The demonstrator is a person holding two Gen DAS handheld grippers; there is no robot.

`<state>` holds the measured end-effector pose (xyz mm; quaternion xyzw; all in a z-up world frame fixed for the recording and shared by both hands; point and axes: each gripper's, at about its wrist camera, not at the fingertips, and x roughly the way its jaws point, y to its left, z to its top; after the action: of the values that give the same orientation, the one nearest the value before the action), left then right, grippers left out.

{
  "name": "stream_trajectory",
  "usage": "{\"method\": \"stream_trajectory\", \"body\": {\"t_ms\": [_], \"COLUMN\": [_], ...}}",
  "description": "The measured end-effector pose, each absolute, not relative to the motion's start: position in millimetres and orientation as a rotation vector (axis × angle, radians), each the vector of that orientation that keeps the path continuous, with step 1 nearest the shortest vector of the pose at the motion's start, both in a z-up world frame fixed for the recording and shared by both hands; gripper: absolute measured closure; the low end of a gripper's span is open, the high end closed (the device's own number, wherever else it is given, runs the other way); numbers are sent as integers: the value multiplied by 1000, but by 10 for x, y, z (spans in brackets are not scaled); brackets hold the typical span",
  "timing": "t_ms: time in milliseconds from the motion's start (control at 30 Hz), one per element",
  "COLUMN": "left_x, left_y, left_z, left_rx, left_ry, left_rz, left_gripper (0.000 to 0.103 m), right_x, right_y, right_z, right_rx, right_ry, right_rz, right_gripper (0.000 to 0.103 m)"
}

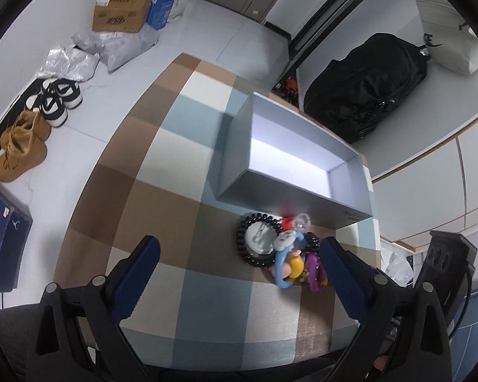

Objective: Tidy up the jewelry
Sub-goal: 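Grasp the blue bangle with the left gripper while the right gripper grasps the black coiled bracelet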

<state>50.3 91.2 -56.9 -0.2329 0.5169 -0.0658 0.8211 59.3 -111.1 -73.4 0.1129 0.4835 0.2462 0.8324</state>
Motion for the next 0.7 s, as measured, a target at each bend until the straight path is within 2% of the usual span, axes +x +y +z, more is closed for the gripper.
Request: {"method": "stream_trajectory", "body": {"t_ms": [133, 200, 267, 300, 333, 533, 700], "left_x": [502, 507, 513, 513, 514, 523, 516], "left_y": [906, 904, 884, 881, 870, 793, 688], "left_z": [-591, -604, -613, -615, -624, -712, -745], "left_rx": [-493, -496, -490, -490, -494, -529, -514], "left_ry": [1119, 1124, 1130, 1130, 1135, 1177, 1191], "left_rz": [-156, -164, -180, -185, -201, -282, -324], "left_gripper": [6, 6, 6, 8, 14, 28, 28], "right_x": [682, 711, 720, 719, 722, 729, 699], "right_y": [-1064, -1023, -988, -978, -966, -1070, -1238], "right_z": [-795, -818, -826, -820, -818, -832, -749], "right_rx": [249, 245, 228, 220, 220, 279, 357], "right_ry": [1052, 1067, 1078, 1075, 1077, 1084, 1047], "right_rz": [506, 508, 502, 500, 506, 496, 481], "right_gripper": [33, 43, 46, 48, 51, 56, 58]}}
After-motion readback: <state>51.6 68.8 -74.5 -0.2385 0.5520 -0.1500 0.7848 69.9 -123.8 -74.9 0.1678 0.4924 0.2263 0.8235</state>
